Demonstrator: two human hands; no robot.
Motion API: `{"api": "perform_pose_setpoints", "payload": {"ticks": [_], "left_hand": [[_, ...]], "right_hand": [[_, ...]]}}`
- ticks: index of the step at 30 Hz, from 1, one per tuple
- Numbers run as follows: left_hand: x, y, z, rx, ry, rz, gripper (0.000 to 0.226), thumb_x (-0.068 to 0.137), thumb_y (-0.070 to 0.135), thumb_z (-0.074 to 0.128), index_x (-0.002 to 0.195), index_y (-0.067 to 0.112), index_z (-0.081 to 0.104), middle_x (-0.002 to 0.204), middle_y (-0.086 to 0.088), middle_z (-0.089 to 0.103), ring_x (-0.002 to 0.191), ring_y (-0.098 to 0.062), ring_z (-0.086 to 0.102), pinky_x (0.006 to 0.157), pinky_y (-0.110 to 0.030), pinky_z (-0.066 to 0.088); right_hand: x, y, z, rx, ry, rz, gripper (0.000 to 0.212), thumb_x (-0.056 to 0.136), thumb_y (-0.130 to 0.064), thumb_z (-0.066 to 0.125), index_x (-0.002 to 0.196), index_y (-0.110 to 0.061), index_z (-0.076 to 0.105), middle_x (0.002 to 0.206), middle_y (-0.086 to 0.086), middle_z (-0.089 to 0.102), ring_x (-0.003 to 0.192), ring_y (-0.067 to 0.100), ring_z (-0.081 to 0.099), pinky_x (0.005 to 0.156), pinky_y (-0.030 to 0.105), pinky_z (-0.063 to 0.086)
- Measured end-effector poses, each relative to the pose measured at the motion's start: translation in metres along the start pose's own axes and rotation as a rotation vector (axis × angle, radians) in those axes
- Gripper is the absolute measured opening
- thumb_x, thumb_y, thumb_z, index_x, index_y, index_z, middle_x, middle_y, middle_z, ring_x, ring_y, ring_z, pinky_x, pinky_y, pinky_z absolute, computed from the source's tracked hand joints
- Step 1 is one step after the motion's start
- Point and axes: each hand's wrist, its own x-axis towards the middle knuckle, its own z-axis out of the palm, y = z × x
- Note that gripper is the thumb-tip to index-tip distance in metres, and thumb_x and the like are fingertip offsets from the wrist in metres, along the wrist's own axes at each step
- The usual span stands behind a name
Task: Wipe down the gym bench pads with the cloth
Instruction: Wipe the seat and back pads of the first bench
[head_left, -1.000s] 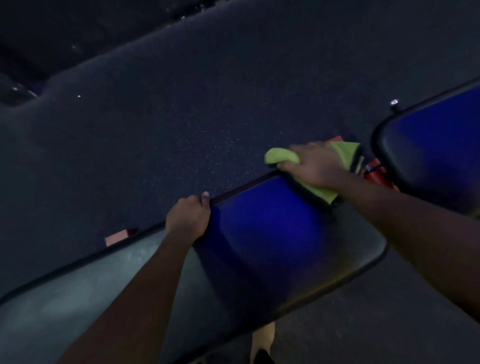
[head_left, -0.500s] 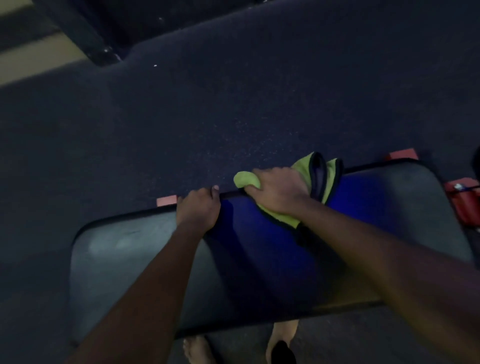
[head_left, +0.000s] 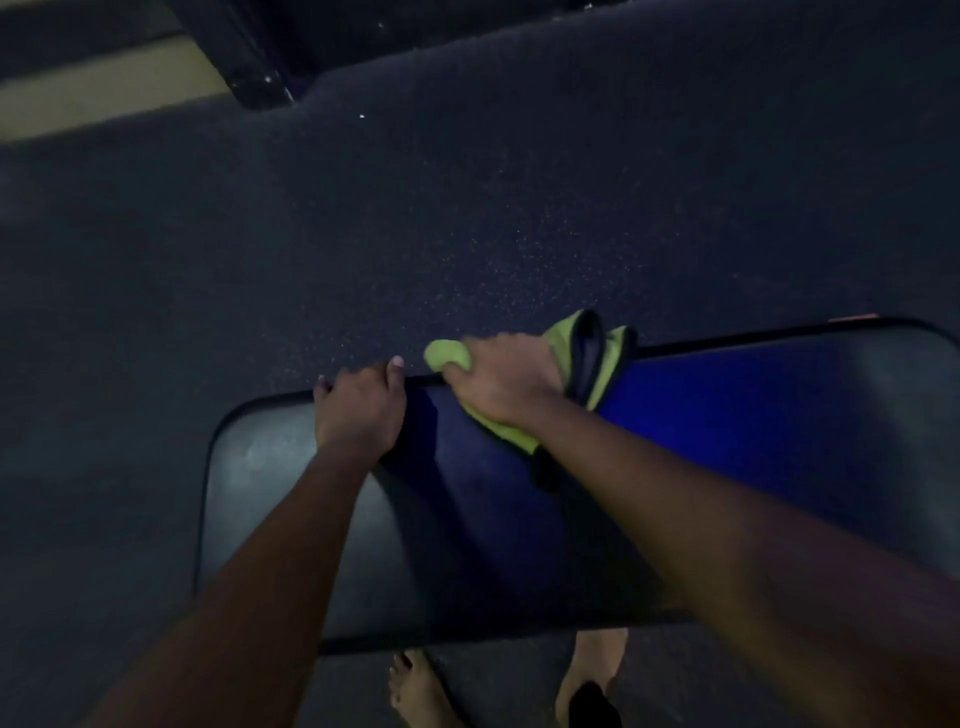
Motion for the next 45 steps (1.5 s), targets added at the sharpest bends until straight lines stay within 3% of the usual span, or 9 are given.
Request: {"api": "perform_pose_setpoints", "payload": {"ticks": [5, 10, 14, 19, 23, 30, 33, 41, 45], "left_hand": [[0.0, -0.049, -0.007, -0.032, 0.068, -0.042, 0.052, 0.105, 0.043, 0.021, 0.131, 0.017, 0.058, 0.13, -0.017, 0.061, 0.127, -0.036, 0.047, 0.112, -0.058, 0.023], [-0.007, -0.094, -0.004, -0.131, 0.106, -0.079, 0.053, 0.105, 0.045, 0.019, 0.137, 0.02, 0.052, 0.14, -0.012, 0.053, 0.134, -0.034, 0.039, 0.114, -0.059, 0.019], [-0.015, -0.135, 0.0, -0.282, 0.158, -0.131, 0.052, 0.105, 0.046, 0.02, 0.132, 0.017, 0.054, 0.137, -0.013, 0.051, 0.131, -0.036, 0.037, 0.11, -0.058, 0.024], [-0.035, -0.181, 0.006, -0.676, 0.217, -0.129, 0.042, 0.106, 0.044, 0.027, 0.108, 0.015, 0.058, 0.111, -0.004, 0.06, 0.105, -0.019, 0.053, 0.093, -0.036, 0.04], [-0.048, -0.19, 0.007, -0.821, 0.234, -0.18, 0.037, 0.106, 0.043, 0.032, 0.095, 0.019, 0.058, 0.089, 0.007, 0.06, 0.081, 0.001, 0.053, 0.071, -0.019, 0.037], [-0.071, -0.193, 0.015, -0.928, 0.264, -0.257, 0.038, 0.106, 0.044, 0.031, 0.091, 0.026, 0.059, 0.088, 0.016, 0.061, 0.081, 0.015, 0.055, 0.065, -0.003, 0.036], [-0.088, -0.201, 0.024, -1.008, 0.296, -0.296, 0.043, 0.106, 0.045, 0.03, 0.095, 0.022, 0.065, 0.092, 0.014, 0.064, 0.082, 0.008, 0.057, 0.072, -0.011, 0.04], [-0.163, -0.21, 0.057, -1.082, 0.438, -0.548, 0.064, 0.098, 0.055, 0.026, 0.107, 0.016, 0.076, 0.106, -0.005, 0.074, 0.101, -0.018, 0.067, 0.091, -0.038, 0.05], [-0.196, -0.203, 0.07, -1.285, 0.47, -0.665, 0.067, 0.093, 0.063, 0.028, 0.102, 0.018, 0.076, 0.098, -0.001, 0.076, 0.096, -0.018, 0.07, 0.089, -0.048, 0.055]], "right_hand": [[-0.032, 0.038, -0.008, 0.021, 0.066, -0.158, 0.074, 0.089, -0.072, 0.024, 0.14, -0.028, 0.055, 0.135, 0.001, 0.065, 0.12, 0.026, 0.06, 0.095, 0.041, 0.041], [-0.029, 0.078, -0.023, -0.054, 0.003, 0.29, 0.076, 0.083, -0.073, 0.017, 0.109, -0.025, 0.07, 0.095, 0.01, 0.072, 0.077, 0.028, 0.055, 0.071, 0.038, 0.038], [0.007, -0.018, -0.002, -0.057, 0.007, 0.21, 0.072, 0.086, -0.068, 0.021, 0.105, -0.019, 0.069, 0.099, 0.015, 0.072, 0.088, 0.036, 0.066, 0.068, 0.037, 0.041], [0.021, -0.155, 0.029, -0.043, 0.076, -0.143, 0.058, 0.095, -0.061, 0.029, 0.124, -0.022, 0.06, 0.12, 0.01, 0.07, 0.11, 0.032, 0.063, 0.087, 0.043, 0.04], [-0.011, -0.112, 0.024, -0.02, 0.046, -0.299, 0.069, 0.095, -0.069, 0.03, 0.153, -0.033, 0.038, 0.152, 0.002, 0.05, 0.137, 0.025, 0.046, 0.11, 0.048, 0.032], [0.006, -0.135, 0.024, -0.175, 0.044, 0.069, 0.069, 0.093, -0.072, 0.019, 0.138, -0.032, 0.053, 0.129, 0.006, 0.066, 0.115, 0.03, 0.059, 0.093, 0.05, 0.035], [0.052, -0.206, 0.027, -0.029, -0.052, 0.021, 0.071, 0.092, -0.07, 0.021, 0.122, -0.024, 0.066, 0.119, 0.014, 0.071, 0.109, 0.035, 0.065, 0.088, 0.046, 0.039], [0.006, -0.273, 0.058, -0.239, -0.077, -0.879, 0.065, 0.093, -0.073, 0.029, 0.123, -0.03, 0.068, 0.132, -0.001, 0.065, 0.132, 0.025, 0.049, 0.114, 0.052, 0.026], [0.038, -0.265, 0.042, -0.306, -0.146, -0.768, 0.075, 0.09, -0.079, 0.024, 0.135, -0.032, 0.061, 0.142, -0.001, 0.058, 0.137, 0.026, 0.044, 0.112, 0.056, 0.025]]}}
